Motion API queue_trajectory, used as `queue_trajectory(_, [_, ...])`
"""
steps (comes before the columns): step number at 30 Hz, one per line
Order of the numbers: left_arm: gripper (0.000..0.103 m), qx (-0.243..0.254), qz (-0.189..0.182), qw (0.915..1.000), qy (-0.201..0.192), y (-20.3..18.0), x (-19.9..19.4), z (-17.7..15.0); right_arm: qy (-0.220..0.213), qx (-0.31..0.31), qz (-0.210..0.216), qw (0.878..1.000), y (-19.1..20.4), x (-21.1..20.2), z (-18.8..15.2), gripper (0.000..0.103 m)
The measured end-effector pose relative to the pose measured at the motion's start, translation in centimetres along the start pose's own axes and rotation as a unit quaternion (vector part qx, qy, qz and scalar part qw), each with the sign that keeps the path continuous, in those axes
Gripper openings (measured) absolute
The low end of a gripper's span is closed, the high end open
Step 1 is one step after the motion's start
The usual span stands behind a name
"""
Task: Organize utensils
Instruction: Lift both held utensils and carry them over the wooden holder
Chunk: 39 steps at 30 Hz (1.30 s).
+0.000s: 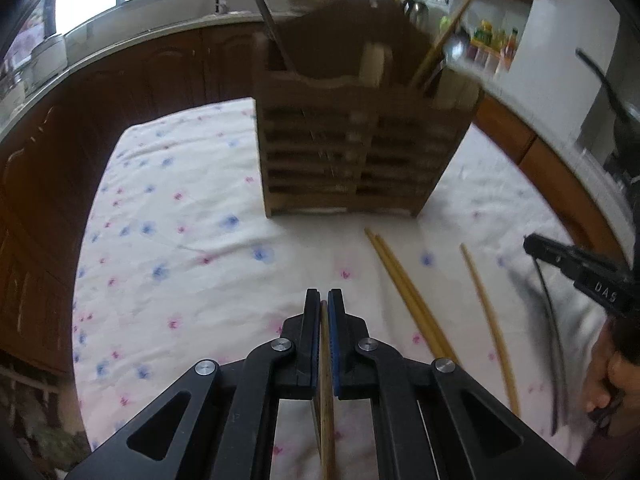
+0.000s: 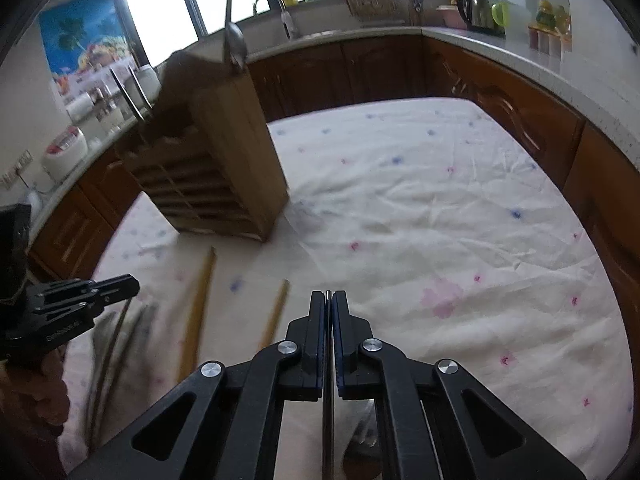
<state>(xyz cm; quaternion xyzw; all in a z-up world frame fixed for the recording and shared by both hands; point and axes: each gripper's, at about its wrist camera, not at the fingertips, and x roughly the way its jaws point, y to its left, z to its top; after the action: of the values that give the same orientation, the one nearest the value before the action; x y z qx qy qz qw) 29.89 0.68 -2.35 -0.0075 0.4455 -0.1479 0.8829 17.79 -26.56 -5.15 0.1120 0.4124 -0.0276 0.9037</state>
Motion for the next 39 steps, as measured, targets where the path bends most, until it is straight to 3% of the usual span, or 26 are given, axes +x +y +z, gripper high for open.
queue_trajectory(17, [0.002,-0.043,-0.045,0.9893,-0.132,1.1,-12.7,-3.0,-0.077,-0.013,0.046,0.996,3.5,-6.6,1.5,0.004])
queue_trajectory(39, [0.002,-0.056,-0.046,0.9684,-0.239,1.3,-20.6,-6.0,-0.159,-0.018,0.073,0.984,5.1,-12.7,2.4,0.004])
